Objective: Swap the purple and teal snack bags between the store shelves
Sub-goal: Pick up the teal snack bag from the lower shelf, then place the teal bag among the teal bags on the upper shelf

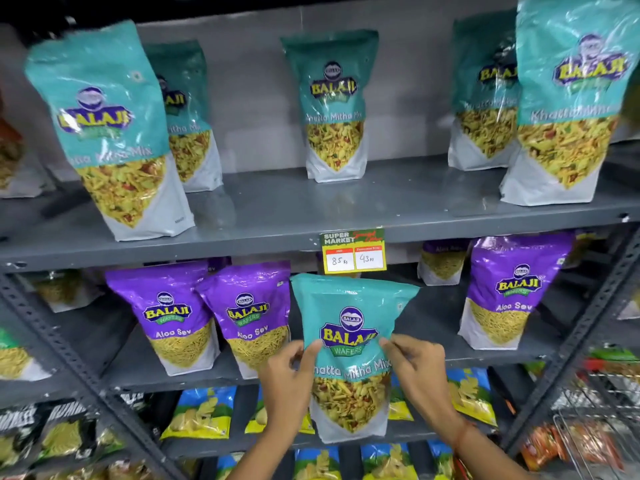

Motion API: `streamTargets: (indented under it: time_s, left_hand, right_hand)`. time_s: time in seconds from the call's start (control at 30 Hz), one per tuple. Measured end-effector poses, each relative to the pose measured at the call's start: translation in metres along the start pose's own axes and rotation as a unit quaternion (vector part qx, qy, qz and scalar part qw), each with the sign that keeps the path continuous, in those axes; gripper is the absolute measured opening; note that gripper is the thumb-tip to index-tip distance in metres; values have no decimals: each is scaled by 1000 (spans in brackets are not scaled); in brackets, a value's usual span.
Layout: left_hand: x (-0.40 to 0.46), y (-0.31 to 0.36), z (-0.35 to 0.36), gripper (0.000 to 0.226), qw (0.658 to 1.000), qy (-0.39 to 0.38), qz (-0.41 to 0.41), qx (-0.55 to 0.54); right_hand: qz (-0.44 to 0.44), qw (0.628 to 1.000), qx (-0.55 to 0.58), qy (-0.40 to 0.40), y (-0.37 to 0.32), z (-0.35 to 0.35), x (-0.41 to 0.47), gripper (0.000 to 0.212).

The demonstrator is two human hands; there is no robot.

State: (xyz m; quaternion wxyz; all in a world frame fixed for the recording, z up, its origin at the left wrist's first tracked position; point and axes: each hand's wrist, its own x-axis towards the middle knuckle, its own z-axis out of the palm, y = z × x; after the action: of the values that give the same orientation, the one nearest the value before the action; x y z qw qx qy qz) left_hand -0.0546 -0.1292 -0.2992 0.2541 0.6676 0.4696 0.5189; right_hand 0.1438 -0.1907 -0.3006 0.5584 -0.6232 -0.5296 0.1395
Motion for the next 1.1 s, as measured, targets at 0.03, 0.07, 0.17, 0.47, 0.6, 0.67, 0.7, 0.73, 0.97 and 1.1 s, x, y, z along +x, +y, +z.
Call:
streamTargets:
  time_s: [0.03, 0.07, 0.17, 0.47, 0.6, 0.67, 0.7, 0.73, 0.97, 1.1]
  left_hand:
    - [4, 15, -6, 55, 1000, 20, 9, -20]
    - [9, 30, -12, 52, 998, 40, 18, -40]
    - [36, 73, -31, 50, 991, 80, 54, -92]
    - [164, 180, -68, 56, 968, 137, 182, -106]
    - [214, 193, -66, 53, 965, 136, 186, -122]
    - [235, 196, -61, 50, 966, 132, 173, -138]
    - [243, 196, -59, 49, 968, 131, 166, -137]
    - [249, 197, -57, 48, 969, 131, 160, -133]
    - [270, 180, -42, 49, 978, 130, 123, -107]
    - [275, 172, -37, 24, 981, 109, 107, -123]
  right_hand:
    - [-18, 1000, 12, 9, -14, -4, 1, 50]
    - [-37, 999, 20, 24, -29, -8, 4, 50]
    - [-84, 993, 44, 69, -79, -22, 28, 49]
    - [-238, 959, 63, 138, -201, -50, 156, 48]
    - [-246, 957, 52, 143, -220, -44, 203, 52]
    - [-243, 958, 56, 143, -220, -41, 222, 52]
    - [-239, 959, 51, 144, -219, -39, 230, 52]
    - [-231, 961, 44, 146, -216, -36, 238, 52]
    - [-180, 975, 49, 124, -188, -19, 273, 49]
    - [-143, 978, 100, 116, -178, -15, 273, 42]
